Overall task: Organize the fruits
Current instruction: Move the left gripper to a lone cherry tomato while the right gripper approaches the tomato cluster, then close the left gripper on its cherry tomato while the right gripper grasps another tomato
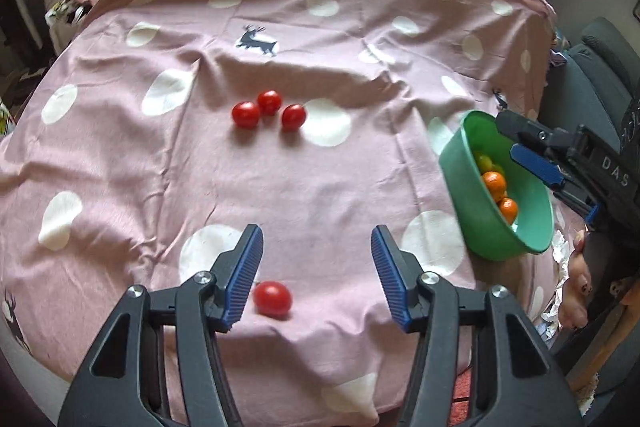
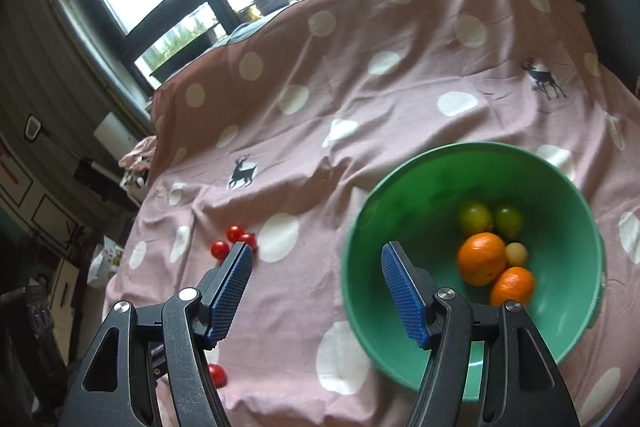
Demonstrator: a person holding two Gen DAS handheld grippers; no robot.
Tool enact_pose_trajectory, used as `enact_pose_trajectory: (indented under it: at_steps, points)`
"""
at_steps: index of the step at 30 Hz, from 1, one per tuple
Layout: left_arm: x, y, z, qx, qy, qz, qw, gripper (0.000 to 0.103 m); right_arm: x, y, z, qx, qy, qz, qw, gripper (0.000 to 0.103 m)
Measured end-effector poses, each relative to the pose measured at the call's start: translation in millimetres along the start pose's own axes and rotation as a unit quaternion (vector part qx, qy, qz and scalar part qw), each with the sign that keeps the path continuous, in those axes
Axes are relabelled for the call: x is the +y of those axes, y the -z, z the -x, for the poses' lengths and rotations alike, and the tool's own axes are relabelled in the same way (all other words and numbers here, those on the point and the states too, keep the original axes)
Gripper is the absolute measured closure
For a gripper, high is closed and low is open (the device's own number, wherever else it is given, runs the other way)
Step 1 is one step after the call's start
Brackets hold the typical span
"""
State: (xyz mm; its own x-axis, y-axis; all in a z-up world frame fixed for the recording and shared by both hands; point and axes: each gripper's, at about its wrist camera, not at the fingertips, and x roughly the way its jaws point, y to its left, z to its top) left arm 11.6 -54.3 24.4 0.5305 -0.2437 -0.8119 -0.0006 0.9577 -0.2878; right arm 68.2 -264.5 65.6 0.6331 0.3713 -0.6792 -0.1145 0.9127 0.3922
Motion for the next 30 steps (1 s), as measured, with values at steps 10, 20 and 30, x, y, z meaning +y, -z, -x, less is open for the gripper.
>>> enact_pose_trajectory:
  at_steps: [10,20,30]
  points:
    - [30,23,-47,0.070,-0.012,0.018,0.9973,0.058,57,-3,-90,0.081,-0.073,0.041,0.993,0.037]
    - [31,24,-56,0.077,0.003,0.014,0.9969,0.071,73,-3,-167,0.135,-0.014,0.064,0.989,0.066]
    - [24,23,-59,0.070,0.001,0.014,0.9974,0.077,72,-1,-184,0.135,-0.007,0.078,0.988,0.074]
